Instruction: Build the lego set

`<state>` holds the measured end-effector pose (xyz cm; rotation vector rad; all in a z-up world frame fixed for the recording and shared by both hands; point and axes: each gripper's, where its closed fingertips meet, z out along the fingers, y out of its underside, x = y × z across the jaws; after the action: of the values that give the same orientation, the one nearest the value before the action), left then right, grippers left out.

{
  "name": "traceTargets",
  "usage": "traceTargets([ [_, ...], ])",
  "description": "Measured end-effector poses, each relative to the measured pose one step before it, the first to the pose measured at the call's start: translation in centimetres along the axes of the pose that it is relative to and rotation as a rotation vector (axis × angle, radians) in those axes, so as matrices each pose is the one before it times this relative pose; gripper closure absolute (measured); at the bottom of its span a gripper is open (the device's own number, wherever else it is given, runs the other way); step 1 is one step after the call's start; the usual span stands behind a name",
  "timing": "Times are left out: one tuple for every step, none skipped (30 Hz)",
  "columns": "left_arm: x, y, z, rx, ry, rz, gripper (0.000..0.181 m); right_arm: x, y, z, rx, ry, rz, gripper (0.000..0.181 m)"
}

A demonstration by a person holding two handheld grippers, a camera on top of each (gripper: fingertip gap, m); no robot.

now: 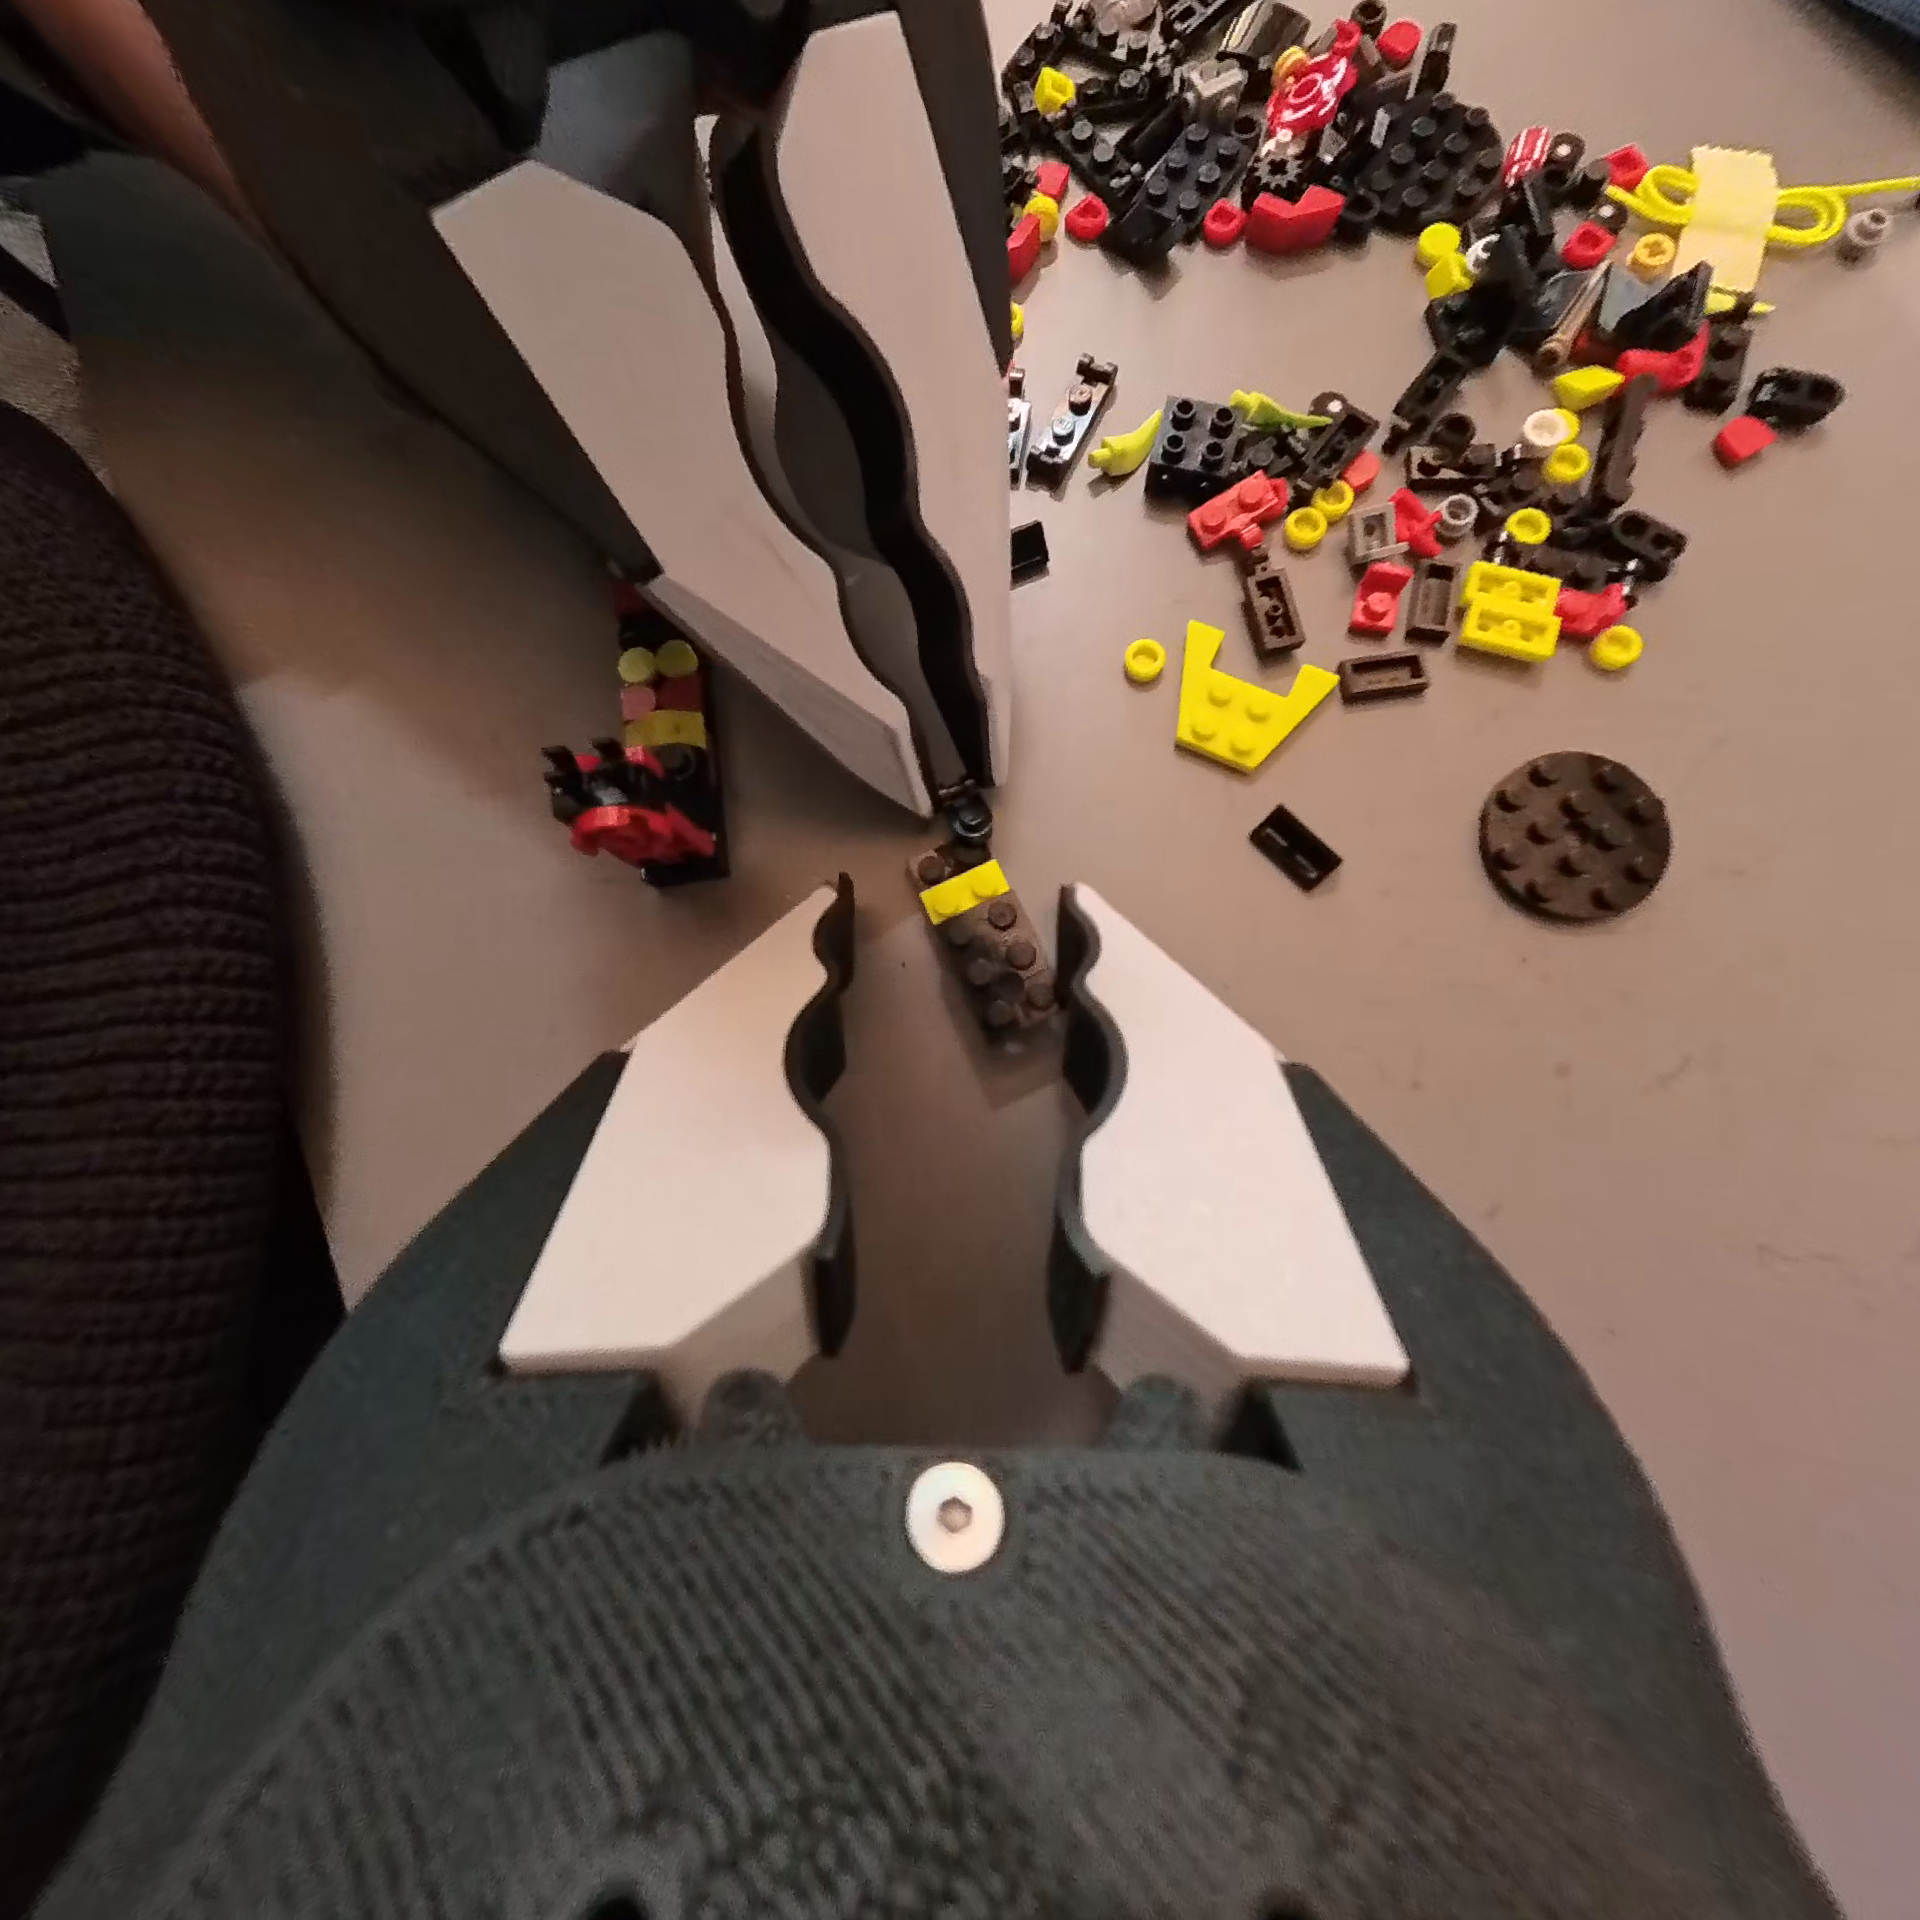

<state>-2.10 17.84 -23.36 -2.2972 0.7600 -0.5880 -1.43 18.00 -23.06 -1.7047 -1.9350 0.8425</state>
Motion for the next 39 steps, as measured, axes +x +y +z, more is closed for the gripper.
traceTargets([
  [-0.023, -0.092, -0.045, 0.0053, -0.0036, 0.004, 0.176, 0.154, -0.291, -0.171, 0.0159, 0.0105, -0.0026, 0.142],
  [-0.053, -0.112, -0.056, 0.0057, -0.0058, 0.0044, 0.176, 0.229, -0.403, -0.252, 0.022, 0.0133, 0.0005, 0.141],
  [-0.076, -0.136, -0.072, 0.0083, -0.0059, 0.0045, 0.176, 0.24, -0.45, -0.303, 0.026, 0.0116, 0.0061, 0.14],
  [-0.059, -0.132, -0.082, 0.0085, -0.0043, 0.003, 0.177, 0.25, -0.468, -0.31, 0.0286, 0.0084, 0.013, 0.14],
  [-0.005, -0.146, -0.073, 0.0085, 0.0003, 0.0024, 0.177, 0.206, -0.443, -0.292, 0.0293, 0.0023, 0.0189, 0.14],
  [0.06, -0.142, -0.066, 0.0097, 0.0036, 0.0033, 0.176, 0.119, -0.406, -0.258, 0.0275, -0.0064, 0.0249, 0.141],
  [0.046, -0.114, -0.04, 0.0068, 0.0016, 0.0033, 0.176, 0.021, -0.299, -0.186, 0.0235, -0.0154, 0.0311, 0.142],
  [0.056, -0.044, 0.005, 0.002, 0.0011, 0.004, 0.176, -0.116, -0.18, -0.09, 0.0176, -0.0249, 0.0345, 0.144],
  [0.123, -0.004, 0.034, -0.0016, 0.0036, 0.0061, 0.176, -0.19, -0.074, -0.012, 0.0109, -0.0286, 0.0333, 0.145],
  [0.131, -0.005, 0.031, -0.0011, 0.0011, 0.0092, 0.176, -0.198, -0.007, 0.048, 0.0043, -0.0239, 0.0264, 0.149],
  [0.083, -0.029, 0.02, -0.001, -0.0039, 0.0116, 0.176, -0.146, 0.031, 0.077, -0.0009, -0.0145, 0.0129, 0.152],
  [0.115, -0.056, -0.015, -0.0001, -0.0025, 0.0136, 0.176, -0.1, 0.054, 0.072, -0.0044, -0.003, -0.0031, 0.155],
  [0.112, -0.095, -0.016, 0.0024, -0.0024, 0.0124, 0.176, -0.058, 0.086, 0.075, -0.0076, 0.0055, -0.0167, 0.155],
  [0.083, -0.093, -0.036, 0.0026, -0.0018, 0.0086, 0.176, -0.086, 0.152, 0.104, -0.0121, 0.009, -0.0255, 0.156],
  [0.091, -0.102, -0.037, 0.0043, 0.0009, 0.0055, 0.176, -0.099, 0.202, 0.137, -0.0162, 0.0102, -0.0308, 0.156],
  [0.101, -0.087, -0.043, 0.0052, 0.0049, 0.0036, 0.176, -0.082, 0.23, 0.153, -0.018, 0.0128, -0.0341, 0.156],
  [0.063, -0.099, -0.047, 0.0064, 0.0041, 0.0036, 0.176, -0.045, 0.221, 0.154, -0.0184, 0.0168, -0.0357, 0.156],
  [-0.015, -0.022, -0.048, 0.0029, 0.0003, 0.0023, 0.176, -0.02, 0.166, 0.136, -0.0159, 0.0173, -0.0353, 0.158],
  [-0.052, 0.069, -0.032, -0.0028, 0.0005, 0.002, 0.176, -0.051, 0.081, 0.093, -0.0096, 0.0147, -0.0314, 0.161],
  [-0.007, 0.037, -0.059, 0.0007, 0.0038, 0.0018, 0.176, -0.042, 0.011, 0.07, -0.0047, 0.0129, -0.0233, 0.164],
  [-0.025, -0.079, -0.101, 0.0076, 0.0027, -0.0006, 0.176, -0.002, 0.043, 0.065, -0.0052, 0.0108, -0.0162, 0.169],
  [0.022, -0.077, -0.107, 0.0062, 0.0054, -0.0016, 0.176, 0.002, 0.095, 0.054, -0.0064, 0.0069, -0.0123, 0.172],
  [0.048, -0.049, -0.087, 0.004, 0.0076, 0.0007, 0.176, -0.022, 0.061, 0.032, -0.0032, 0.0023, -0.009, 0.173],
  [0.008, 0.0, -0.063, 0.0021, 0.0048, 0.0021, 0.176, -0.03, -0.007, 0.003, 0.002, -0.0008, -0.0036, 0.174],
  [0.028, -0.031, -0.064, 0.0049, 0.0043, 0.0015, 0.176, -0.021, -0.038, -0.012, 0.0029, -0.0028, 0.0011, 0.174],
  [0.044, 0.002, -0.032, 0.0022, 0.0055, 0.001, 0.176, -0.042, -0.02, -0.018, 0.0013, -0.005, 0.003, 0.174],
  [0.055, 0.008, -0.012, 0.0011, 0.0064, 0.0008, 0.176, -0.063, 0.004, -0.014, 0.0011, -0.0061, 0.0034, 0.174],
  [0.054, 0.002, -0.017, 0.0025, 0.0057, 0.0008, 0.176, -0.055, 0.022, -0.007, 0.0013, -0.0059, 0.0023, 0.174],
  [0.062, 0.008, -0.002, 0.0017, 0.0064, -0.0004, 0.177, -0.047, 0.026, -0.013, 0.0015, -0.0058, 0.0012, 0.174],
  [0.096, 0.0, 0.001, 0.0017, 0.0092, -0.0027, 0.177, -0.07, 0.027, -0.02, 0.0003, -0.007, 0.0009, 0.174],
  [0.091, 0.002, -0.006, 0.0019, 0.0096, -0.0019, 0.177, -0.085, 0.04, -0.015, -0.0002, -0.0075, 0.0006, 0.174],
  [0.09, 0.053, -0.005, -0.0002, 0.0107, -0.0025, 0.176, -0.097, 0.037, -0.001, 0.0005, -0.0072, 0.0, 0.174],
  [0.119, 0.058, -0.009, -0.0006, 0.0129, -0.002, 0.176, -0.109, 0.053, 0.02, -0.0006, -0.008, -0.0005, 0.174],
  [0.114, 0.075, -0.02, -0.0015, 0.0128, -0.0006, 0.176, -0.123, 0.058, 0.04, -0.0016, -0.0076, -0.0013, 0.174],
  [0.076, 0.076, -0.021, -0.0015, 0.0096, -0.0014, 0.176, -0.105, 0.031, 0.038, -0.0011, -0.0045, -0.0032, 0.174],
  [0.05, 0.035, -0.034, 0.0007, 0.0088, -0.0026, 0.176, -0.073, 0.015, 0.039, -0.0007, -0.0017, -0.0051, 0.174],
  [0.068, 0.018, -0.038, 0.0017, 0.0095, -0.0023, 0.176, -0.068, -0.003, 0.023, -0.0001, -0.0015, -0.0056, 0.174],
  [0.072, 0.001, -0.052, 0.0033, 0.0102, -0.0019, 0.176, -0.073, 0.0, 0.01, 0.0009, -0.0029, -0.0042, 0.174],
  [0.126, -0.018, -0.054, 0.0047, 0.0145, -0.0037, 0.176, -0.09, 0.002, 0.003, 0.0011, -0.0057, -0.0019, 0.174],
])
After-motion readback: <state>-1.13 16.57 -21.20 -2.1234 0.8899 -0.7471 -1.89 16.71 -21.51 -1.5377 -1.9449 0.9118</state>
